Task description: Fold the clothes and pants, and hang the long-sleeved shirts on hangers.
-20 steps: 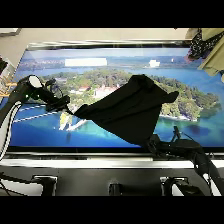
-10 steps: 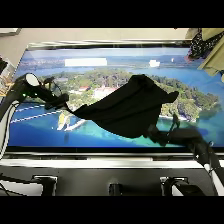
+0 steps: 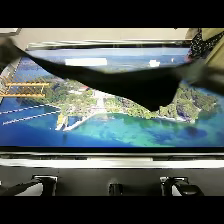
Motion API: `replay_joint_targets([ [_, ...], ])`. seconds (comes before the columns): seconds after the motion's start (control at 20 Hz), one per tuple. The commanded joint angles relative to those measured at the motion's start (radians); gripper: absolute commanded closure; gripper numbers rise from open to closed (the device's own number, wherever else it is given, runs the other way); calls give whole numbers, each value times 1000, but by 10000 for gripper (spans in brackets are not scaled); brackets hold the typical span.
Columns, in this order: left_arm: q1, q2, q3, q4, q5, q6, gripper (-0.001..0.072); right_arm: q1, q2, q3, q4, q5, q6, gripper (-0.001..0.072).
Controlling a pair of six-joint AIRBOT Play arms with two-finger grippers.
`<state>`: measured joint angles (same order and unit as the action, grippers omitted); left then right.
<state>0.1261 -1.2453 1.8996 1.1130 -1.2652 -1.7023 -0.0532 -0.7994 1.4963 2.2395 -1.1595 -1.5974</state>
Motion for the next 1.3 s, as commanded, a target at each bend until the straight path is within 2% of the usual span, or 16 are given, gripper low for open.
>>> replay_joint_targets([
  [0.0,35,209,81,-2,82,0,692,1,66,336,-200,-45,83,686],
  [0.2,37,341,81,6,89,-25,692,1,74,454,-359,-44,200,686],
  [0.35,37,359,81,52,95,-79,692,1,38,454,-375,-52,237,685],
  [0.55,37,295,73,60,124,-82,693,1,-95,454,-385,-95,329,686],
  [0.7,34,138,73,70,110,-77,693,1,-259,454,-385,-174,319,686],
  [0.9,5,-197,74,70,113,-13,693,3,-534,447,-371,-248,311,687],
  [1.1,-60,-566,74,69,146,43,693,3,-835,415,-366,-190,307,686],
  [1.25,-101,-737,74,69,177,46,693,3,-1039,415,-359,-71,304,686],
])
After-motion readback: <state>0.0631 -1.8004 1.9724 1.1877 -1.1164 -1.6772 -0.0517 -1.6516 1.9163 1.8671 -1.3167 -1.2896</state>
